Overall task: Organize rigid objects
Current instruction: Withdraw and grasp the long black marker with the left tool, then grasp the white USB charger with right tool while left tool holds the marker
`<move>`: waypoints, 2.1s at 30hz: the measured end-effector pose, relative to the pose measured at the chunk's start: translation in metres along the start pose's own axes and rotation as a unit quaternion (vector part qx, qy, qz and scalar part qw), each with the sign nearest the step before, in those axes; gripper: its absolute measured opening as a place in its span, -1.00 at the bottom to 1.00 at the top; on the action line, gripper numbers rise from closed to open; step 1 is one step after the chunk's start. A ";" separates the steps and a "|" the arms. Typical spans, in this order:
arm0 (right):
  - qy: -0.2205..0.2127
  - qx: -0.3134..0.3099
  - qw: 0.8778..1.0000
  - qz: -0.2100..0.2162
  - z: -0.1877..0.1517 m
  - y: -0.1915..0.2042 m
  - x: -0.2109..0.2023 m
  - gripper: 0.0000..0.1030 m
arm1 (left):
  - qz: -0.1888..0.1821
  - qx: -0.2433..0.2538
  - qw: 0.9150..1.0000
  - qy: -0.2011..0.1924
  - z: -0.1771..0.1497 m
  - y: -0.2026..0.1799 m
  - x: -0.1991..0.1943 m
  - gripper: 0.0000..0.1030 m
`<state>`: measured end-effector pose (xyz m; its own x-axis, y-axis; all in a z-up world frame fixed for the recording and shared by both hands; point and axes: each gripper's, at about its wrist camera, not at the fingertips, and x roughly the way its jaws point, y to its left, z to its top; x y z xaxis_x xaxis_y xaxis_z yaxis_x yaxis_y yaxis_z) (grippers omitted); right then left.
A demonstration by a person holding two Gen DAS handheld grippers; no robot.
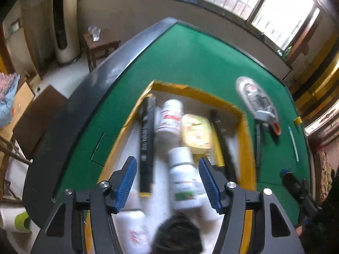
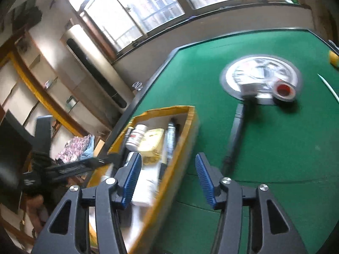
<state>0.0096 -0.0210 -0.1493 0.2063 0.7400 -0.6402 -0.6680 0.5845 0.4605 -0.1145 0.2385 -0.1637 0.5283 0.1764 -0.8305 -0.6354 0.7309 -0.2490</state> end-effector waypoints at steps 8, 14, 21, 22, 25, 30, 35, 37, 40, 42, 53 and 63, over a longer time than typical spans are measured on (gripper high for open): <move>-0.017 0.086 0.996 -0.017 -0.032 -0.087 -0.037 0.02 | -0.069 0.081 0.994 -0.018 -0.023 -0.096 -0.033 0.24; -0.042 0.117 0.992 -0.027 -0.036 -0.124 -0.054 0.02 | -0.076 0.135 0.988 0.013 -0.040 -0.147 -0.014 0.24; -0.049 0.117 0.991 -0.035 -0.038 -0.138 -0.053 0.02 | -0.054 0.185 0.980 0.048 -0.032 -0.189 0.031 0.24; -0.044 0.124 0.991 -0.037 -0.039 -0.141 -0.051 0.02 | -0.059 0.188 0.978 0.065 -0.027 -0.196 0.046 0.24; -0.052 0.122 0.990 -0.040 -0.039 -0.142 -0.054 0.02 | -0.046 0.192 0.976 0.087 -0.019 -0.207 0.070 0.24; -0.038 0.133 0.990 -0.032 -0.040 -0.147 -0.048 0.02 | -0.022 0.191 0.975 0.107 -0.010 -0.215 0.101 0.24; -0.025 0.152 0.988 -0.008 -0.039 -0.156 -0.043 0.02 | -0.008 0.183 0.976 0.114 -0.009 -0.215 0.119 -0.04; -0.022 0.151 0.988 -0.008 -0.039 -0.155 -0.043 0.02 | 0.003 0.186 0.977 0.105 -0.009 -0.217 0.123 -0.26; -0.020 0.145 0.989 -0.014 -0.041 -0.152 -0.044 0.02 | 0.013 0.190 0.976 0.105 -0.010 -0.218 0.125 -0.67; -0.020 0.145 0.989 -0.017 -0.041 -0.152 -0.044 0.02 | 0.022 0.208 0.973 0.102 -0.015 -0.219 0.122 -0.72; -0.010 0.150 0.988 -0.031 -0.040 -0.154 -0.041 0.02 | -0.058 0.136 0.980 0.133 -0.045 -0.171 0.089 -0.72; -0.027 0.150 0.987 -0.045 -0.029 -0.146 -0.050 0.02 | -0.125 0.118 0.980 0.102 -0.041 -0.153 0.047 -0.72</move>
<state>0.0760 -0.1532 -0.2028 0.2982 0.6930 -0.6563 -0.4061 0.7144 0.5699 -0.0155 0.1086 -0.1852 0.5121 -0.1444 -0.8467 -0.3404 0.8709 -0.3544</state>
